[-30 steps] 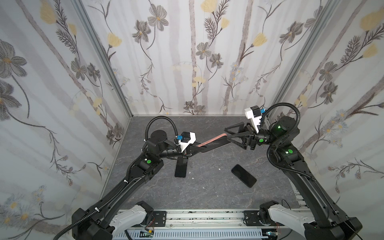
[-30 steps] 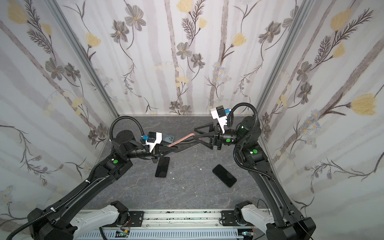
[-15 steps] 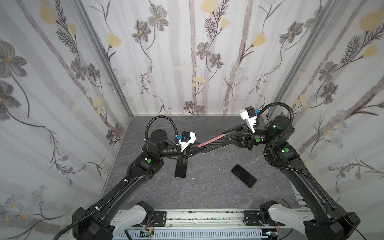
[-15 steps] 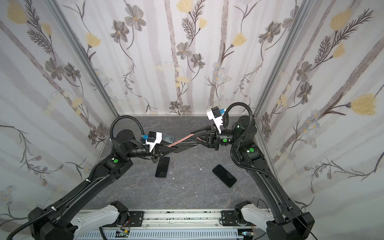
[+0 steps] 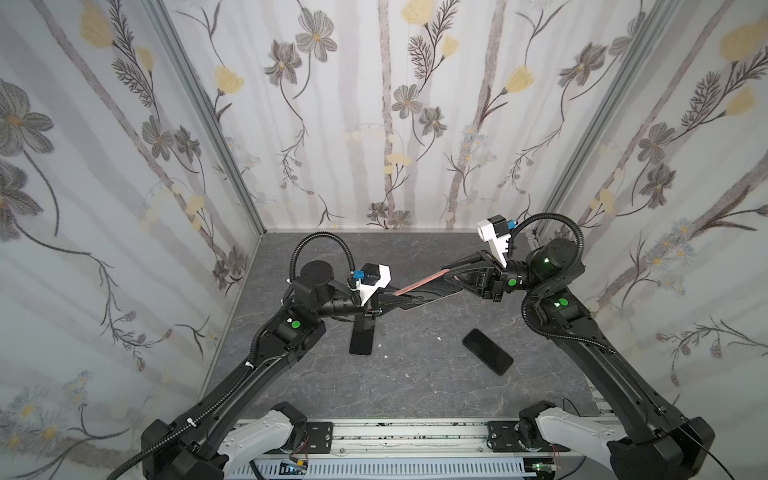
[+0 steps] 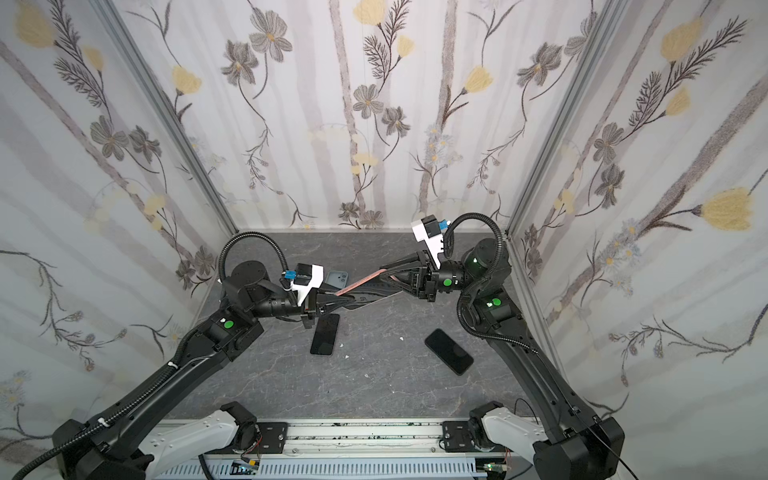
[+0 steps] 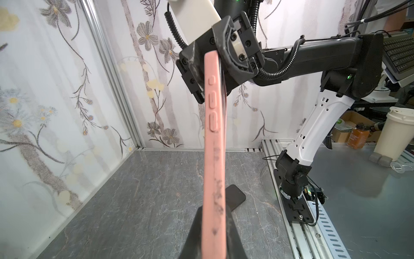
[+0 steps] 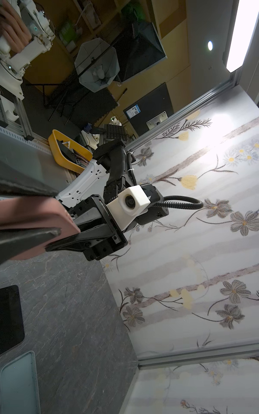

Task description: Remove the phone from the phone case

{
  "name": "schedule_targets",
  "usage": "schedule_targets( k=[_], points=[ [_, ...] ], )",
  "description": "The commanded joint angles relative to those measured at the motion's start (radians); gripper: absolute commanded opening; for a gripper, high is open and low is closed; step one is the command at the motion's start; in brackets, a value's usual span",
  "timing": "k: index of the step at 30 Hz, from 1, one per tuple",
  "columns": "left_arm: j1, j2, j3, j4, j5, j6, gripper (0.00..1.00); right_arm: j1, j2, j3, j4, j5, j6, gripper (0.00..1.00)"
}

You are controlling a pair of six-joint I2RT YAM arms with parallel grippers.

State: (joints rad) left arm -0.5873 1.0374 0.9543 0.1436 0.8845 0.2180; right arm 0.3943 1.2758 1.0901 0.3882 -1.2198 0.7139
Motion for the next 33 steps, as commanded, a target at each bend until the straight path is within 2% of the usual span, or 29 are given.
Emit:
schedule_targets(
  k=[1, 6, 11, 23, 33],
  points=[
    [-0.001, -0.022, 0.011, 0.184, -0.19, 0.085, 0.0, 0.008, 0.008, -0.035, -0.033, 0.038, 0.142, 0.24],
    [-0.002, -0.022, 0.031, 0.184, -0.285, 0.153, 0.0, 0.008, 0.014, -0.092, 0.118, 0.036, 0.286, 0.25],
    [-0.001, -0.008, 0.055, 0.183, -0.32, 0.208, 0.0, 0.011, 0.035, -0.095, 0.159, -0.004, 0.355, 0.25],
    [0.001, 0.001, 0.064, 0.172, -0.347, 0.247, 0.0, 0.013, 0.047, -0.091, 0.186, -0.033, 0.41, 0.35],
    [0.0, -0.008, 0.048, 0.168, -0.335, 0.236, 0.0, 0.011, 0.05, -0.076, 0.206, -0.006, 0.44, 0.41]
  ],
)
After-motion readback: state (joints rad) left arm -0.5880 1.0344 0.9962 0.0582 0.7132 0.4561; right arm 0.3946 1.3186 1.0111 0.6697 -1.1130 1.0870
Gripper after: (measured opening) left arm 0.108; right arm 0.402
